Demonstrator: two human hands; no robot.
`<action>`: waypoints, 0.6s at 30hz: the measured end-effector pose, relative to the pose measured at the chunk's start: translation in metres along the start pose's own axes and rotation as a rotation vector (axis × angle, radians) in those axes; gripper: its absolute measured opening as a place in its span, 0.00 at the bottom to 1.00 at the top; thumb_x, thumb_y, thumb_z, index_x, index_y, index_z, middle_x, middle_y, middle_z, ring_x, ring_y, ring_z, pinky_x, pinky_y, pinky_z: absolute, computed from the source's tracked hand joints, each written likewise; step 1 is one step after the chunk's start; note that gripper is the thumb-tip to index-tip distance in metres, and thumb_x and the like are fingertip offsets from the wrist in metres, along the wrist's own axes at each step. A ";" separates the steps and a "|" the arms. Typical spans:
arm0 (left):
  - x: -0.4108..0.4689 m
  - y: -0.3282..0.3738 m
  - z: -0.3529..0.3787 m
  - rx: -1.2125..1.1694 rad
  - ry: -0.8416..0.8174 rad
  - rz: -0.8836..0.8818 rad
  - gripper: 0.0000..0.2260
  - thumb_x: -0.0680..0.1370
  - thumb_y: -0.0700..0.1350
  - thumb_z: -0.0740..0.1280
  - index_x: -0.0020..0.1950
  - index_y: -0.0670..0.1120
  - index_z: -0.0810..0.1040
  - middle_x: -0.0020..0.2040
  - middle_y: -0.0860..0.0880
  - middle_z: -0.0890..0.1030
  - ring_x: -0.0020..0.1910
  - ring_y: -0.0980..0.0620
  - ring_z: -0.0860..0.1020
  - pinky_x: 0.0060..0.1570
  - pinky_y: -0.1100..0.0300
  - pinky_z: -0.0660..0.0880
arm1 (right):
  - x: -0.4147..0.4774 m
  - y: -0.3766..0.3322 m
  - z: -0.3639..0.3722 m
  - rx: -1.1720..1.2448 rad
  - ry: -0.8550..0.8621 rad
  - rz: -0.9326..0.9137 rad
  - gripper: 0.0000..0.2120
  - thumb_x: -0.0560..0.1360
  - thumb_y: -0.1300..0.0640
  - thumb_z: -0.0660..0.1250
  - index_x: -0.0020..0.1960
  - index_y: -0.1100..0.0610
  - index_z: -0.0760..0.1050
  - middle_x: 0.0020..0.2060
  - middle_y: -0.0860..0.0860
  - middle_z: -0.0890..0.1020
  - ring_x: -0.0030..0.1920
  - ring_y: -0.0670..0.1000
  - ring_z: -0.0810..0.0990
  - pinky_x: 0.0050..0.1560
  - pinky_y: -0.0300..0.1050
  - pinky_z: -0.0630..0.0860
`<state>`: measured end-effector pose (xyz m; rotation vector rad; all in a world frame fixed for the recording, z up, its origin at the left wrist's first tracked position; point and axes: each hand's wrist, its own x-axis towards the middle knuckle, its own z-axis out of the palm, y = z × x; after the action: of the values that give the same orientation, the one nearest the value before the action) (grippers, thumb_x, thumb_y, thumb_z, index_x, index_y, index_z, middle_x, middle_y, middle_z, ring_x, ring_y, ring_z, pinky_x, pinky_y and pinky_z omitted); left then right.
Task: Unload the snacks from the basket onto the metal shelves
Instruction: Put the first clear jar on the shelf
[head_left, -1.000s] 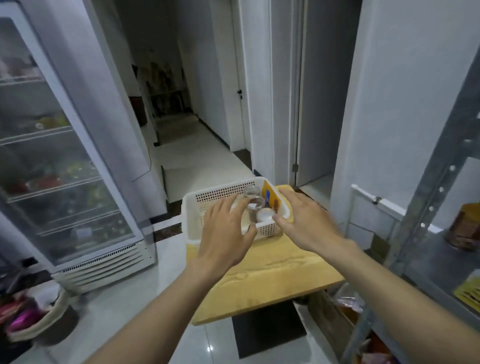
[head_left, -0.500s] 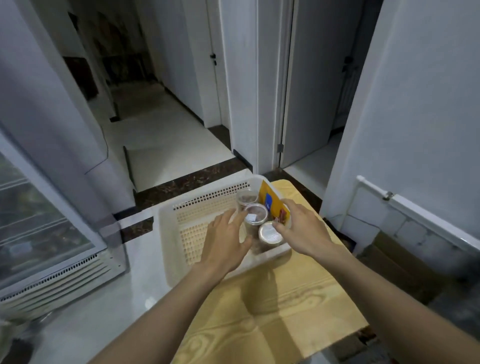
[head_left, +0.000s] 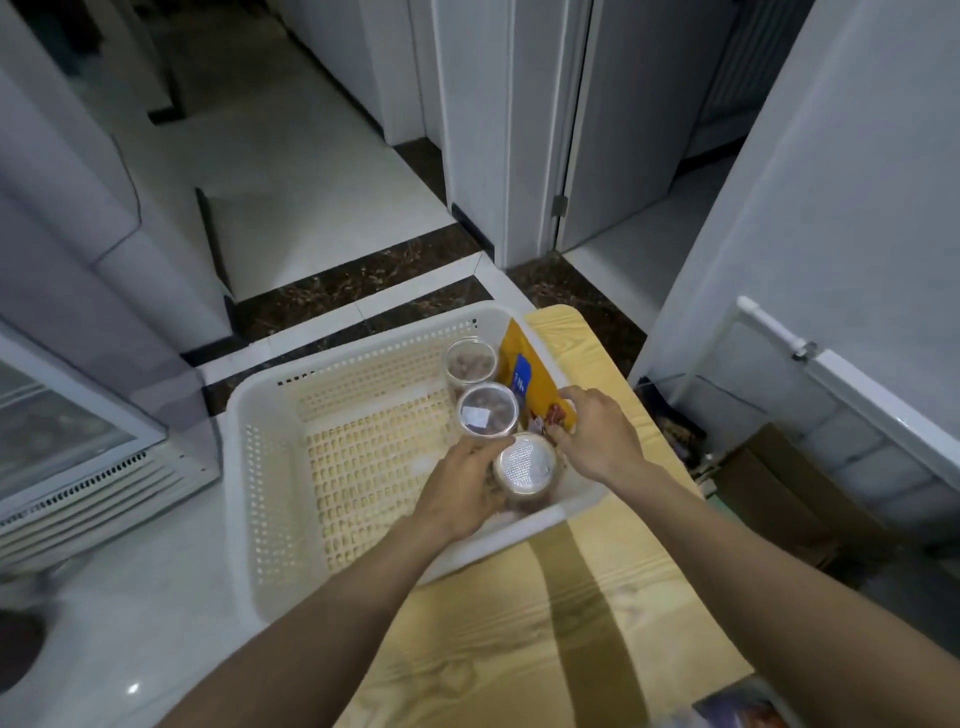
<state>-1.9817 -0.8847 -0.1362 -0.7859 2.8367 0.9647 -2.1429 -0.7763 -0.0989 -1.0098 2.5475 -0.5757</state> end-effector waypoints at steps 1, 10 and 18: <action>0.006 -0.002 0.006 -0.007 -0.028 -0.004 0.32 0.73 0.46 0.74 0.75 0.53 0.67 0.71 0.46 0.69 0.69 0.47 0.68 0.67 0.56 0.66 | 0.006 0.003 0.002 -0.025 -0.010 -0.008 0.21 0.78 0.53 0.67 0.69 0.55 0.70 0.62 0.56 0.75 0.65 0.57 0.70 0.58 0.52 0.73; 0.035 -0.009 0.042 -0.150 -0.027 -0.031 0.42 0.65 0.51 0.79 0.76 0.58 0.63 0.70 0.45 0.68 0.68 0.45 0.71 0.66 0.57 0.68 | 0.032 0.011 0.014 -0.146 -0.031 -0.105 0.16 0.77 0.61 0.66 0.65 0.55 0.75 0.62 0.53 0.72 0.65 0.55 0.67 0.55 0.50 0.75; 0.032 -0.011 0.052 -0.181 0.087 -0.003 0.37 0.67 0.51 0.78 0.74 0.55 0.68 0.63 0.47 0.68 0.60 0.49 0.74 0.57 0.78 0.58 | 0.033 0.003 0.029 -0.283 0.013 -0.148 0.14 0.76 0.66 0.63 0.57 0.55 0.78 0.49 0.52 0.82 0.58 0.54 0.71 0.44 0.43 0.65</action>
<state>-2.0104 -0.8760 -0.1907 -0.8686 2.8487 1.2303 -2.1543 -0.8043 -0.1305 -1.3020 2.6312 -0.2613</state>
